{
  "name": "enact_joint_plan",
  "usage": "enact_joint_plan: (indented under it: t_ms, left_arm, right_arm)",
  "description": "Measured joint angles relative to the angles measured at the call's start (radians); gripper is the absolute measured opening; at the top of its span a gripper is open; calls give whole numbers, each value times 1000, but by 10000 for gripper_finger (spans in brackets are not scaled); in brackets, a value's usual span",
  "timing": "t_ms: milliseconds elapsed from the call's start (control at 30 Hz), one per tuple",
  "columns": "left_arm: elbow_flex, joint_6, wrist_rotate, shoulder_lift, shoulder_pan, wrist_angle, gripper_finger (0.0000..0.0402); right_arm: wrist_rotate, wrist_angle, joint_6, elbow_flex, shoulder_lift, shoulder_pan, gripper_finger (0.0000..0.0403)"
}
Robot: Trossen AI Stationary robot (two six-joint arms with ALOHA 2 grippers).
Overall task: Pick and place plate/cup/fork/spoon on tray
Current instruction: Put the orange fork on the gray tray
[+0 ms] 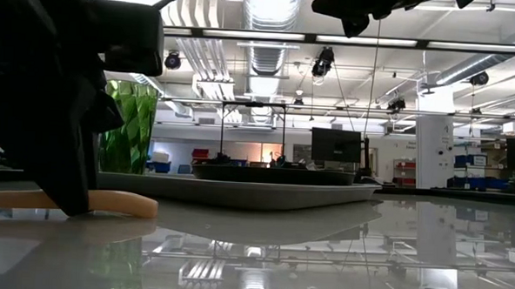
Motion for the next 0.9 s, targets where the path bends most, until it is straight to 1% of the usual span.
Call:
enact_joint_plan:
  t_ms: [133,233,367,500,600,667,733,800,900]
  left_arm:
    - [2,5,-12,-1,-2,-1,50]
    - [6,31,-57,-14,-9,-2,50]
    - [8,78,-168,-74,-20,0,50]
    - [10,151,-315,-170,-39,19,50]
    - [8,299,-451,-251,-65,118,50]
    - [4,449,-547,-299,-85,215,50]
    - [-2,619,-620,-336,-105,323,50]
    - [-4,794,-657,-360,-117,437,50]
    - [-19,1039,-660,-378,-124,626,50]
  right_arm:
    - [0,-1,0,0,0,0,9]
    - [0,-3,0,0,0,0,9]
    - [0,-3,0,0,0,0,9]
    - [0,-3,0,0,0,0,9]
    - [-4,-3,0,0,0,0,9]
    - [-19,1,0,-2,0,0,9]
    - [-35,6,-4,-7,0,3,9]
    - [-47,27,-12,-18,0,14,9]
    - [-63,120,-14,-61,0,38,9]
